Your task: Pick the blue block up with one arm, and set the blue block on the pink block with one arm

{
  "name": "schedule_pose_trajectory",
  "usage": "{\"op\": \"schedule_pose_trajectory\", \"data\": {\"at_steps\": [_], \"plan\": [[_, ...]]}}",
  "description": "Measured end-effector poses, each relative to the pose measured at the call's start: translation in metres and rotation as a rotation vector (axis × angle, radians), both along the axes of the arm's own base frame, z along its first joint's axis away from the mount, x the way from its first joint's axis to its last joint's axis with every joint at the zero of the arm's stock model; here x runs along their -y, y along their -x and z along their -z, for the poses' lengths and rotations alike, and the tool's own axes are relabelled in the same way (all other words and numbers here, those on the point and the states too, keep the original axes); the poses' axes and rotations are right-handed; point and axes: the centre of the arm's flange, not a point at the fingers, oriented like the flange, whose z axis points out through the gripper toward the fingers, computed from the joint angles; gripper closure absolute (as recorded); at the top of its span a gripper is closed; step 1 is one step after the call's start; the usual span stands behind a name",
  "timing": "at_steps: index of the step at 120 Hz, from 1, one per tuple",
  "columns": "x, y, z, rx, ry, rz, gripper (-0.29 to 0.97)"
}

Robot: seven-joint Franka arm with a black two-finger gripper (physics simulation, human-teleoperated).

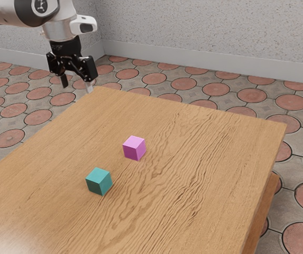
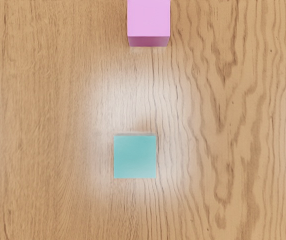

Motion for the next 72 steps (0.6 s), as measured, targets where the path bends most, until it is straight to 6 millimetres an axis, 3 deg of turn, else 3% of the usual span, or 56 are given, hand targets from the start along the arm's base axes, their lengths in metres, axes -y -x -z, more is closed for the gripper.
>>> {"op": "schedule_pose_trajectory", "data": {"at_steps": [5, 11, 24, 43, 46, 53, 57, 66, 72], "plan": [[-0.001, -0.017, -0.037, 0.053, 0.003, 0.000, 0.00], [-0.014, -0.021, -0.054, 0.059, 0.004, -0.021, 0.00], [-0.049, -0.017, -0.059, 0.018, 0.006, -0.076, 0.00], [-0.044, -0.011, -0.057, -0.029, 0.011, -0.061, 0.00], [-0.041, -0.004, -0.072, -0.008, 0.007, -0.055, 0.00], [-0.024, 0.027, -0.137, 0.104, -0.019, -0.022, 0.00], [-0.010, 0.039, -0.155, 0.133, -0.032, 0.005, 0.00], [0.023, 0.040, -0.158, 0.128, -0.097, 0.065, 0.00], [0.046, 0.037, -0.149, 0.104, -0.113, 0.109, 0.00]]}}
